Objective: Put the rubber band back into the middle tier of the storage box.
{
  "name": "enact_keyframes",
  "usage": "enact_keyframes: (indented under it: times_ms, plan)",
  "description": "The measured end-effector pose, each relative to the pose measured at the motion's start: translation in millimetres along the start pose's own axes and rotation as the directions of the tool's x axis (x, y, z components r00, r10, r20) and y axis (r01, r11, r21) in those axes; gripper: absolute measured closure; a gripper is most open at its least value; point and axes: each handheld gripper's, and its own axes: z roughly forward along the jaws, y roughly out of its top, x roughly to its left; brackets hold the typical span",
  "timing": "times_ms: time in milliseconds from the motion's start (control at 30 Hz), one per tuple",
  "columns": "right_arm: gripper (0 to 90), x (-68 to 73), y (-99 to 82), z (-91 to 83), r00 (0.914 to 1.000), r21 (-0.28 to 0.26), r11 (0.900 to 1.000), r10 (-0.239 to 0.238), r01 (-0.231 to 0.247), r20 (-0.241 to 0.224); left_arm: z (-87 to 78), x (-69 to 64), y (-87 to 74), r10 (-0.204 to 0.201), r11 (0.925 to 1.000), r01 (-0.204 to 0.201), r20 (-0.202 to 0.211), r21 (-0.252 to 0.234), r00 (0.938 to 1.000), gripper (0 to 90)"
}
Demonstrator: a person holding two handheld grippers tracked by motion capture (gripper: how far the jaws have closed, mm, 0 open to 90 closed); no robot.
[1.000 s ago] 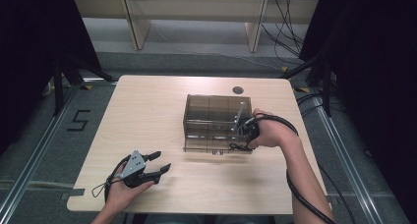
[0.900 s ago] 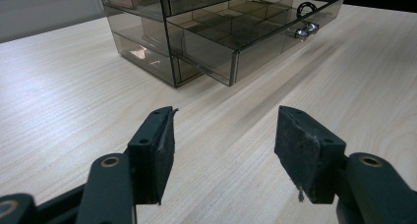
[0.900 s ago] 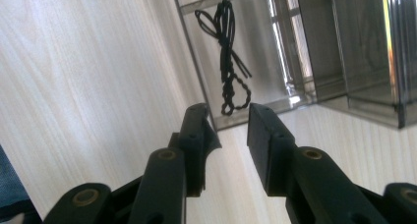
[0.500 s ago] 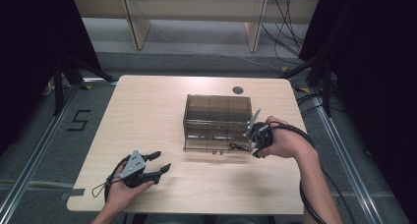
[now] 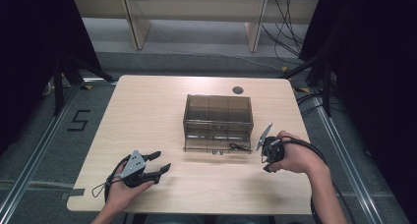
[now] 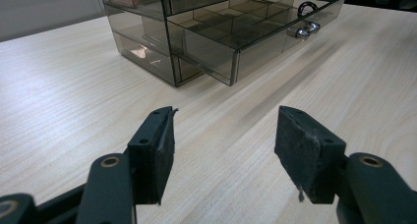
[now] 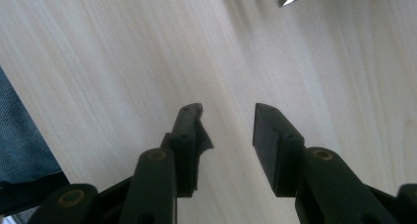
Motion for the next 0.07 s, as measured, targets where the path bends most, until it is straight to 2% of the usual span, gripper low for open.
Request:
enact_keyframes:
  times_ms: [67]
  plan:
    - [63.5,1.1,-1.0,0.8,1.0,0.007,0.9999,0.008,-0.008,0.001,-0.2,0.2,0.2,0.0,1.0,0.0,0.002,0.005,1.0,39.7]
